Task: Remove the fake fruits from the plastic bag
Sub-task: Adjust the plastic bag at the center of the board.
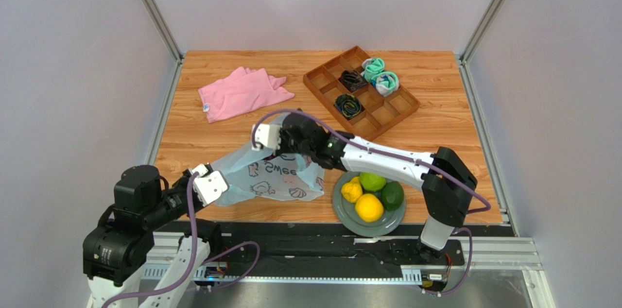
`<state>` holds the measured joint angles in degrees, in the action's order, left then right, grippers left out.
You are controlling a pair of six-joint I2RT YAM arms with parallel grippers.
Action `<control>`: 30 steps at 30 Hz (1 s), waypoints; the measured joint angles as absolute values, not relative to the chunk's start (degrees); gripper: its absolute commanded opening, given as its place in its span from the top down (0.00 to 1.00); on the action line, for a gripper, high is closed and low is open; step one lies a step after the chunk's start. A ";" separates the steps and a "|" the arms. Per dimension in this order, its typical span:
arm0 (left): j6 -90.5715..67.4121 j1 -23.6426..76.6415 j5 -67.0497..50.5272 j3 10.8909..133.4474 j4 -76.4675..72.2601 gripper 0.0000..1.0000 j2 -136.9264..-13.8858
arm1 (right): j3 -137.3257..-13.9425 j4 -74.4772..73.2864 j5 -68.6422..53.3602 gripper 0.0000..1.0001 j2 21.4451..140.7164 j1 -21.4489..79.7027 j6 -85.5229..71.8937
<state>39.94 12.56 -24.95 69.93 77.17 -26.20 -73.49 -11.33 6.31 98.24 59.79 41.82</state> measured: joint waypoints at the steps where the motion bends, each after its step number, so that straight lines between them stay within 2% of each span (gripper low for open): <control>1: 40.27 12.56 -24.32 68.93 76.42 1.00 -25.74 | -77.25 -10.87 6.83 1.00 99.35 58.72 42.46; 7: 42.33 12.53 -18.79 63.55 59.90 1.00 -25.58 | -92.92 -5.34 9.54 1.00 103.85 53.69 44.53; 13: 41.95 12.38 -17.82 74.32 48.03 1.00 -34.28 | -97.38 -4.45 10.63 1.00 103.00 54.33 45.32; 18: 39.64 12.29 -23.18 80.44 53.01 1.00 -31.75 | -88.86 -5.58 9.85 1.00 93.76 57.84 44.97; 23: 39.62 12.29 -31.40 73.32 65.89 1.00 -19.88 | -74.39 -11.05 4.60 0.99 80.27 60.12 40.16; 28: 42.54 12.29 -34.96 61.87 75.31 1.00 -15.49 | -63.96 -13.67 2.90 0.85 79.85 59.53 36.10; 29: 42.92 12.29 -34.98 61.25 76.16 1.00 -15.81 | -63.46 -14.81 2.90 0.79 81.06 59.42 35.75; 30: 43.20 12.29 -35.07 61.14 76.75 1.00 -16.14 | -63.40 -15.90 2.92 0.64 82.11 59.20 35.59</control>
<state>43.20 12.29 -35.07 61.14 76.75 -16.14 -63.40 -15.90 2.92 82.11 59.20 35.59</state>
